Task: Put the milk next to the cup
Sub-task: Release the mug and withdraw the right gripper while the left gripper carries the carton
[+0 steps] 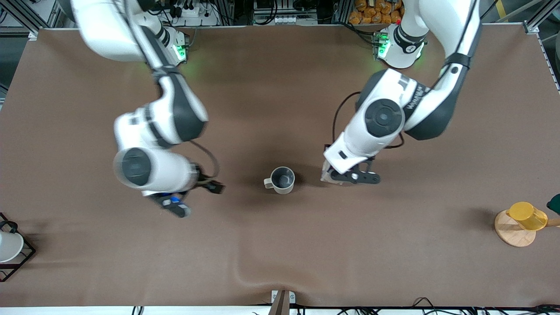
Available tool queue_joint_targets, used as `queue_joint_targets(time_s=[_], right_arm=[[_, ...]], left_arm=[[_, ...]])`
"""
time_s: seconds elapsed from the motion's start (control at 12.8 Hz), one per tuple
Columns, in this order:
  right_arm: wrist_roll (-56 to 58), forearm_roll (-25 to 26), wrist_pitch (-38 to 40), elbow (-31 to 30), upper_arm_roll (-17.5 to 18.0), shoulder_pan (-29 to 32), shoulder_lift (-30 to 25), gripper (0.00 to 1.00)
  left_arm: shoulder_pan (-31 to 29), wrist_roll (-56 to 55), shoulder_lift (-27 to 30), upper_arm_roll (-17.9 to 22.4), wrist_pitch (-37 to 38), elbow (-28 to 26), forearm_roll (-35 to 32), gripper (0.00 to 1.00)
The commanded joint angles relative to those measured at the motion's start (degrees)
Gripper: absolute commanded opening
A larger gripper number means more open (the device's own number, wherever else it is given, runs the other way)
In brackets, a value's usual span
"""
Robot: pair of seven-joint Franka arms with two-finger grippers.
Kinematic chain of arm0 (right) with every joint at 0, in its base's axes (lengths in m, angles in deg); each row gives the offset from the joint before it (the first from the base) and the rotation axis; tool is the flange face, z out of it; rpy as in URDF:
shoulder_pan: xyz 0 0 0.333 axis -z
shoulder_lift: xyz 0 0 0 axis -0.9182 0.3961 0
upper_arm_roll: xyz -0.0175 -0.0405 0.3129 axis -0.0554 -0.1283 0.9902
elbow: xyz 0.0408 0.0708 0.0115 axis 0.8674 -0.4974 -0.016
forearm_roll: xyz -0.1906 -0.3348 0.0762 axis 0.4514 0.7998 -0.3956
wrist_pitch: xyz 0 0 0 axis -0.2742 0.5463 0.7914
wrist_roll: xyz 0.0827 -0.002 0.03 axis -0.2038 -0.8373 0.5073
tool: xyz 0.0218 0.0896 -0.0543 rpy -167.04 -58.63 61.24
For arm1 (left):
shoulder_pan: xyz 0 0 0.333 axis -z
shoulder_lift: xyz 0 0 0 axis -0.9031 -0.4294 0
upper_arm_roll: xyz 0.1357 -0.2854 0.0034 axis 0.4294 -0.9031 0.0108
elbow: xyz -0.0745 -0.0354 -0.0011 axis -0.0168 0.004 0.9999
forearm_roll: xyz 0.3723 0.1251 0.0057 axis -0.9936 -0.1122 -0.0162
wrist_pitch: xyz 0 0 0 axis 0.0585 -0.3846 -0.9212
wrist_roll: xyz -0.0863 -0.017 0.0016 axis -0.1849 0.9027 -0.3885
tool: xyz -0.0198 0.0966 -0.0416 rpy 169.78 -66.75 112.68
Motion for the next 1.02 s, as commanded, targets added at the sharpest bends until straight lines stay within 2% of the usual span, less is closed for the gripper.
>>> queue_joint_targets(time_s=[0.0, 0.16, 0.47, 0.63, 0.78, 0.94], right_arm=[[22.8, 0.7, 5.0, -2.2, 1.3, 9.9, -3.0, 1.00], [29.4, 1.0, 6.8, -2.3, 1.3, 14.6, -3.3, 1.00], [41.3, 10.5, 9.3, -2.5, 1.2, 17.6, -4.7, 1.00], [41.9, 9.8, 9.4, -3.0, 1.4, 19.3, -7.2, 1.00], [41.3, 8.2, 9.0, -7.1, 1.4, 20.1, -12.5, 1.00], [41.3, 8.2, 5.2, -15.7, 1.3, 20.2, -20.3, 1.00]], left_arm=[[2.9, -5.6, 0.0, 0.3, 1.6, 0.6, -1.3, 0.47], [6.0, -8.8, -0.6, 0.3, 1.6, 0.6, -0.9, 0.47], [10.5, -16.3, -2.9, 0.3, 1.4, 1.4, -0.6, 0.47], [12.7, -19.2, -5.0, 0.3, 1.2, 3.8, -0.5, 0.47], [15.1, -22.7, -8.3, 0.4, 1.1, 7.8, -0.5, 0.47], [16.6, -23.6, -9.7, 1.0, -0.6, 8.6, -0.6, 0.47]])
